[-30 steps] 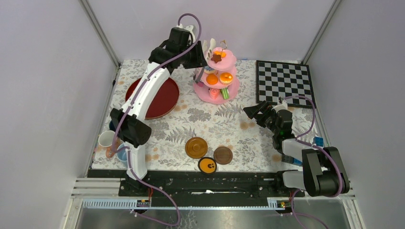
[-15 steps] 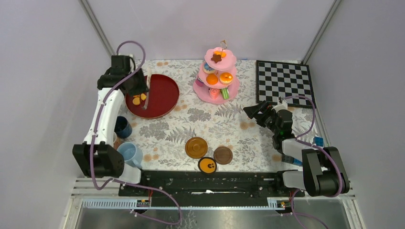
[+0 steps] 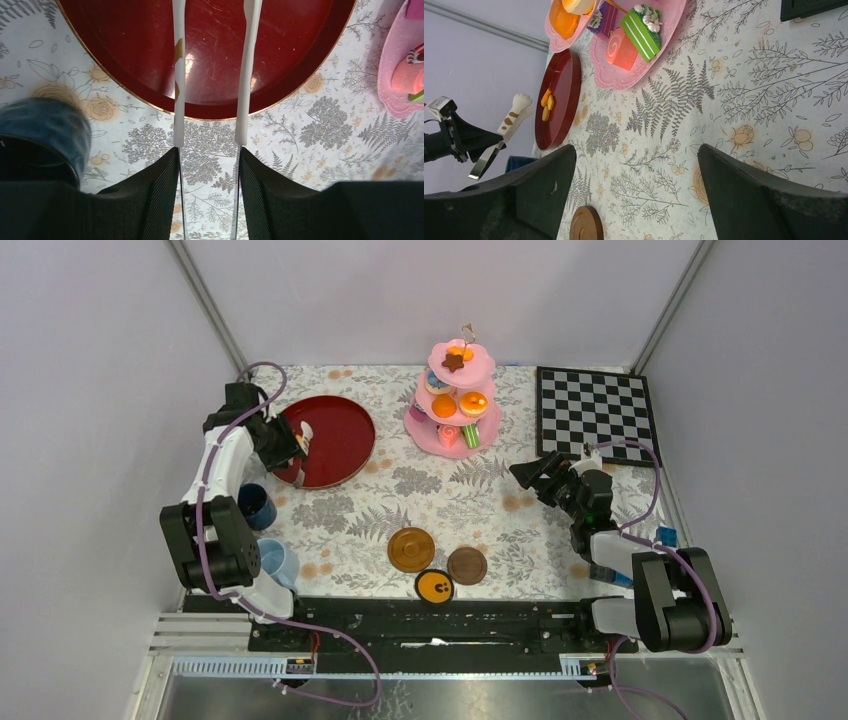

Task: Serve the afternoon tea
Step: Pick up the desert from the tray.

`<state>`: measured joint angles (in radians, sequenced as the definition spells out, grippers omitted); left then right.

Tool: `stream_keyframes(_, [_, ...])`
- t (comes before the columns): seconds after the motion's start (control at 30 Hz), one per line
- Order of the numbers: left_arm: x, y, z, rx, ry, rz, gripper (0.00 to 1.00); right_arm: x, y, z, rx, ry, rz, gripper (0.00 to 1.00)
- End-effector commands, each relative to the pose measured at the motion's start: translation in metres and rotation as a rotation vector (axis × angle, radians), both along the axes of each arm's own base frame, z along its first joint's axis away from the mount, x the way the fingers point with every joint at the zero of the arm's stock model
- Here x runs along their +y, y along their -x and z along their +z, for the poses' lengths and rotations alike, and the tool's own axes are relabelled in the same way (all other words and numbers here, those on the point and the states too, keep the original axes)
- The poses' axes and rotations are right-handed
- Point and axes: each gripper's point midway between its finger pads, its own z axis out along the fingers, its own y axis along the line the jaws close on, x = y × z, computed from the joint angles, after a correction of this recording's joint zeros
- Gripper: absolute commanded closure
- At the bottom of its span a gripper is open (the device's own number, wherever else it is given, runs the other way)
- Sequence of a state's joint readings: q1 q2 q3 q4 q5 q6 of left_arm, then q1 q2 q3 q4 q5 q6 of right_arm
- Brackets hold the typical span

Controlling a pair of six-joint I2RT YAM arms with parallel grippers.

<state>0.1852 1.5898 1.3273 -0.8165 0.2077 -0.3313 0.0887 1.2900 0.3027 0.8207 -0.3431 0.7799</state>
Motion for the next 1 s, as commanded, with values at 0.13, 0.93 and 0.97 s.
stream_keyframes(0.13, [-0.007,-0.012,-0.008,-0.049,0.079,0.083,0.51,0.001,-0.003,0.01,-0.043,-0.01,0.007,0.02])
stream_keyframes(0.93, [-0.001,-0.038,-0.044,-0.013,0.151,0.222,0.5,0.001,-0.003,0.009,-0.039,-0.011,0.005,0.02])
stream_keyframes(0.97, [-0.001,-0.039,-0.045,-0.012,0.155,0.219,0.5,0.001,-0.003,0.009,-0.039,-0.012,0.005,0.02])
